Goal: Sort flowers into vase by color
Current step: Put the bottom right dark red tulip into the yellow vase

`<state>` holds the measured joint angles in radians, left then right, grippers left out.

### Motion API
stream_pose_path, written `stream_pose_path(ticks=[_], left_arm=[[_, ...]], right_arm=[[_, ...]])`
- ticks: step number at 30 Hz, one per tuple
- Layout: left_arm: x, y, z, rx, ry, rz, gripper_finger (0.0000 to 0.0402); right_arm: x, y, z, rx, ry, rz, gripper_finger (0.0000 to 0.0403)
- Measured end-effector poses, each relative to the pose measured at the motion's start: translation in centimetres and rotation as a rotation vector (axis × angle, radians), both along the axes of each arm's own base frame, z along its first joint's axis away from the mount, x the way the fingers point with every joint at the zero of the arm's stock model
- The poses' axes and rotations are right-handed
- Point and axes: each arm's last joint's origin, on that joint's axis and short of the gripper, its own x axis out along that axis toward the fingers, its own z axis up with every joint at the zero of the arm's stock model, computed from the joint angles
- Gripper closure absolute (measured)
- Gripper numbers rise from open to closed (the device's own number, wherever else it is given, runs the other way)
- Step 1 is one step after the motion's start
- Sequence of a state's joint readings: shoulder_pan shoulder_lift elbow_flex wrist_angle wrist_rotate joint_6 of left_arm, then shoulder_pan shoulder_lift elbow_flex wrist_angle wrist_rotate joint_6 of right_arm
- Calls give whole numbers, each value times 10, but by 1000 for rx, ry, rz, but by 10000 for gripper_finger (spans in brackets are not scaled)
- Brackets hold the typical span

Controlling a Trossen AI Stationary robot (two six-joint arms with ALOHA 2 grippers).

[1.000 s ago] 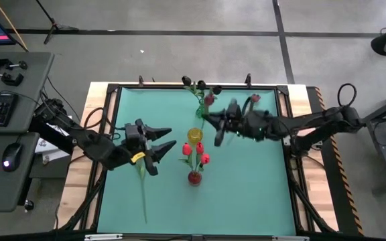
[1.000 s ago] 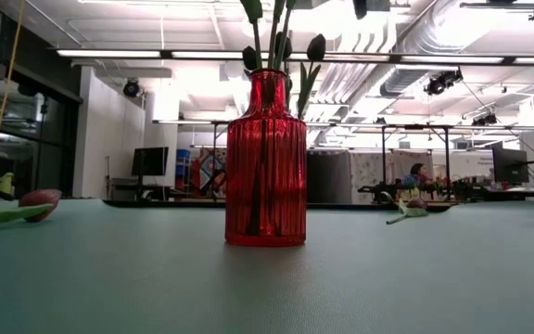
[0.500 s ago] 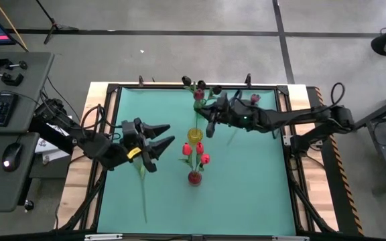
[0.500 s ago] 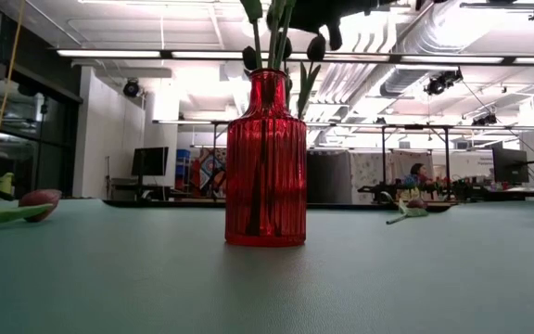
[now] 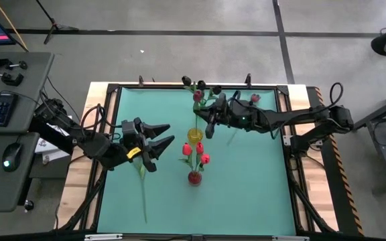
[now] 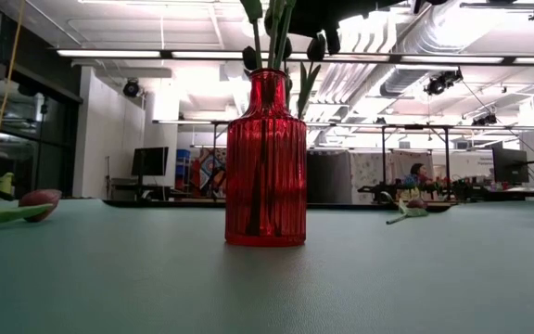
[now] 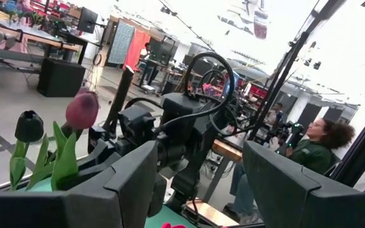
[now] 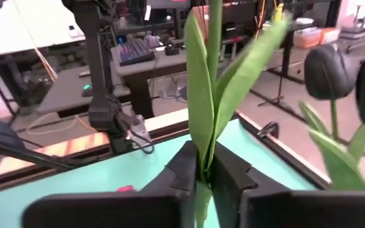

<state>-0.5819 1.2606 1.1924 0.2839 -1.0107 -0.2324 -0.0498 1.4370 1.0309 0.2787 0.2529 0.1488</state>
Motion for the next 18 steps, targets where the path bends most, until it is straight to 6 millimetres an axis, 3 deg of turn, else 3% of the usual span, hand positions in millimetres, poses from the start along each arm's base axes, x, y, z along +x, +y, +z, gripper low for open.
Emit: stream_pose_path(ticks=[4,13,18], left_arm=[[0,0,0,0,0,0,181],[0,0,0,2,2,-3,181],[0,0,0,14,8,-2,181]], right_arm=[[0,2,-1,55,-4,50,326],[-8,10,-9,69,136,71,156],[-23,10,-13,90,284,63,103]])
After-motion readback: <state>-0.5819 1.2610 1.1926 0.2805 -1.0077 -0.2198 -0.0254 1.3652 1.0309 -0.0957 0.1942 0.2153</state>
